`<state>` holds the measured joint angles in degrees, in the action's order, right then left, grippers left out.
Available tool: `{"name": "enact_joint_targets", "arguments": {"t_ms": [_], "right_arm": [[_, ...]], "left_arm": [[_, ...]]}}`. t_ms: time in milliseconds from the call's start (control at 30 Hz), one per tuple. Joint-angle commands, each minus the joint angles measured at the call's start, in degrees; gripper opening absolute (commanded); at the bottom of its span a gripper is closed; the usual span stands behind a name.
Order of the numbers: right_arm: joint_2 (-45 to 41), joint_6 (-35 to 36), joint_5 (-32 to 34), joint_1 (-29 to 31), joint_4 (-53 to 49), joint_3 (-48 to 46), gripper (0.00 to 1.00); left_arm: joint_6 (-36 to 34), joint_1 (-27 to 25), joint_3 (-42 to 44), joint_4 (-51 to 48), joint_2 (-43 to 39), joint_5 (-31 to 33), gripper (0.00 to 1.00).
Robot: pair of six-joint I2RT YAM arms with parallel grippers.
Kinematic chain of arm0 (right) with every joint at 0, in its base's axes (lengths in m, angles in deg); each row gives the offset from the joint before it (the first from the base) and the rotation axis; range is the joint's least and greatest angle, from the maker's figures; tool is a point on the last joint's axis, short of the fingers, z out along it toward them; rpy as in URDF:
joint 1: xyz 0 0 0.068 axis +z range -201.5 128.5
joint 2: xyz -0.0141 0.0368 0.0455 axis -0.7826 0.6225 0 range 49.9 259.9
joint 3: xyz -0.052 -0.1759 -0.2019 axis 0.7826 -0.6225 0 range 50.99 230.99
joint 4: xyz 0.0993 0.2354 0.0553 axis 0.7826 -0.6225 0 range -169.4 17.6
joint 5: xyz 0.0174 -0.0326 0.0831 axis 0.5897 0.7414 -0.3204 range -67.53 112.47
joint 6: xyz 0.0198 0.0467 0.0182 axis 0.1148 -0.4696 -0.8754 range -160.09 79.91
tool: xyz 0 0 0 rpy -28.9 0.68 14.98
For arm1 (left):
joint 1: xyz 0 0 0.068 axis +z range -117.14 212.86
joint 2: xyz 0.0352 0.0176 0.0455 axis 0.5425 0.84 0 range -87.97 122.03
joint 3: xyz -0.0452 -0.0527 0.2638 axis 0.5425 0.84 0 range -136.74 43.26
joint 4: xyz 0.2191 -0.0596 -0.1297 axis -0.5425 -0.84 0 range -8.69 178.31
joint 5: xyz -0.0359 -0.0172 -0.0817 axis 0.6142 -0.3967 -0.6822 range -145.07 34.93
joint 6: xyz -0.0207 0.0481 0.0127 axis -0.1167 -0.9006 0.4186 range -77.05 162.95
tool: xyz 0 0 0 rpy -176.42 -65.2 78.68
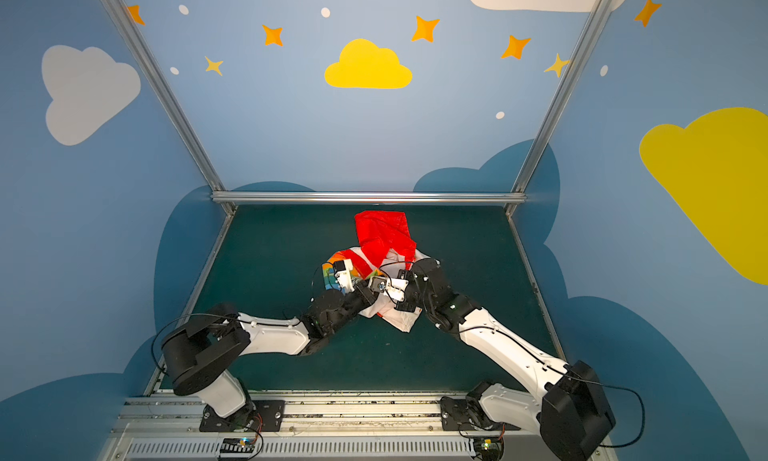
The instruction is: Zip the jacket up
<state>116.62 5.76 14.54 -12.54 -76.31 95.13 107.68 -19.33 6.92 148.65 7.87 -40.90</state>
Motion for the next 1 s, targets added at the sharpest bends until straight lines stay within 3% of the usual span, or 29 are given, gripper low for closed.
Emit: {"name": "enact_joint_targets", "arguments": {"t_ms": [0, 467, 800, 967], "right_arm": [[0.48, -4.27, -0.57, -0.85, 1.36, 1.51, 0.0], [0.35, -18.37, -1.07, -2.3, 6.58, -1.04, 0.0], [-0.54, -20.54, 2.81, -1.21, 6.2, -1.95, 0.0], [-0.01, -19.6, 8.73, 0.14, 6.53, -1.82, 0.0]], "left_arm": [[-1.04, -0.2, 0.68, -0.88, -2.04, -0.03, 0.03], [-2.33, -1.34, 4.2, -12.43, -8.48, -1.81, 0.03], [-2.52, -1.34, 4.88, -16.9, -10.62, -5.44, 0.03], [-3.85, -1.34, 4.17, -19.88, -11.59, -7.33, 0.03]]}}
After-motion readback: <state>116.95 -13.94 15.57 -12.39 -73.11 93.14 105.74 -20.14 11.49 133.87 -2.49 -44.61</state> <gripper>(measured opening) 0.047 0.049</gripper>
